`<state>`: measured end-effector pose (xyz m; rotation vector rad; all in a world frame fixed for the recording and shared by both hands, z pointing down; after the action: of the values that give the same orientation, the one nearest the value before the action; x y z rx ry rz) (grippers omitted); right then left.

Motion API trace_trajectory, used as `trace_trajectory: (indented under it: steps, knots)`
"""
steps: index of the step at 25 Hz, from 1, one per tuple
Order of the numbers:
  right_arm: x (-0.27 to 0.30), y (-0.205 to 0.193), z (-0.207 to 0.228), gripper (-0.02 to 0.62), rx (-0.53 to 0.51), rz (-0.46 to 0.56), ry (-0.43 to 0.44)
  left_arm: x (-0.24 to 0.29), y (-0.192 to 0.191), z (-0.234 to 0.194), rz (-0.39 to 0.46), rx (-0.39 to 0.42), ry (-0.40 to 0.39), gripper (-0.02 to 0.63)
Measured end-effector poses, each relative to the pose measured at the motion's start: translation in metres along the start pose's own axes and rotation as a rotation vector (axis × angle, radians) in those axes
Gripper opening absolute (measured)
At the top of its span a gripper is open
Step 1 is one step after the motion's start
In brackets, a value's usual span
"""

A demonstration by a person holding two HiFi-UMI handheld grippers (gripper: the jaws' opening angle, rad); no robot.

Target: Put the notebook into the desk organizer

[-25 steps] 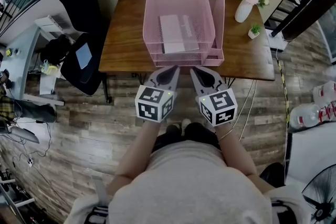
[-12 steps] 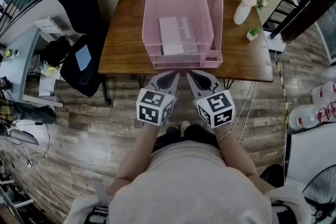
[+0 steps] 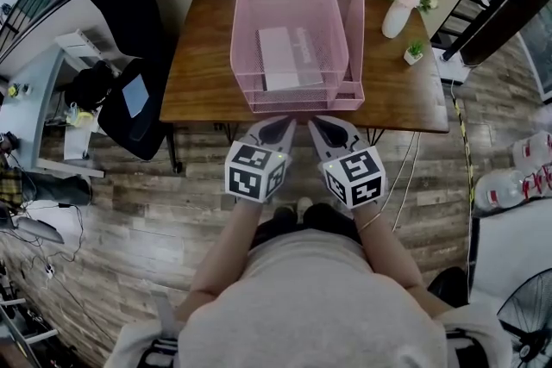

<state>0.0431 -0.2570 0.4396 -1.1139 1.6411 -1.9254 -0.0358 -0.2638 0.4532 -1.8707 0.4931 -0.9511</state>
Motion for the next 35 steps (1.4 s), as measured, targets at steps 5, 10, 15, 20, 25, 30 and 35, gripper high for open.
trace_trajectory:
  steps: [5,10,15,20,25,30,35]
  knots:
    - [0.0002,-0.0034,-0.0008,0.011,0.004,-0.009,0.005,0.0031,0.0020,0.0020,0.004,-0.015,-0.010,0.012]
    - [-0.0016,-0.0024,0.0027,0.011,0.006,-0.007,-0.011,0.0016,0.0032,-0.0015,0.024,-0.037,0.018,0.012]
    - [-0.0029,-0.0028,0.0014,0.011,0.004,-0.008,-0.009,0.0006,0.0001,-0.0012,0.025,-0.054,0.023,0.012]
    - [-0.0052,-0.0034,0.0063,0.011,0.013,-0.006,-0.018,0.0005,0.0020,-0.0009,0.024,-0.060,0.015,0.012]
    - [-0.0065,-0.0040,0.0073,0.011,0.014,-0.002,-0.017,-0.0001,0.0000,-0.0010,0.029,-0.081,0.012,0.012]
    - [-0.0070,-0.0028,0.0075,0.011,0.018,0.006,-0.021,0.0004,-0.0018,0.0001,0.029,-0.091,0.006,0.012]
    - [-0.0074,-0.0013,0.0086,0.010,0.016,0.019,-0.027,0.0016,-0.0041,0.0006,0.031,-0.100,-0.003,0.012]
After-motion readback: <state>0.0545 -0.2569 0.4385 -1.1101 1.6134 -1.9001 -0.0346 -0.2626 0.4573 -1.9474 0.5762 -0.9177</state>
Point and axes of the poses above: the fingertips, and each gripper's own axes: x forward along the fingers, z to its right, y out of its top, the point moved 4 cm from there along -x, backward along the fingers, and after that the axes turned 2 degrees about -x, right-handed, at the moved point
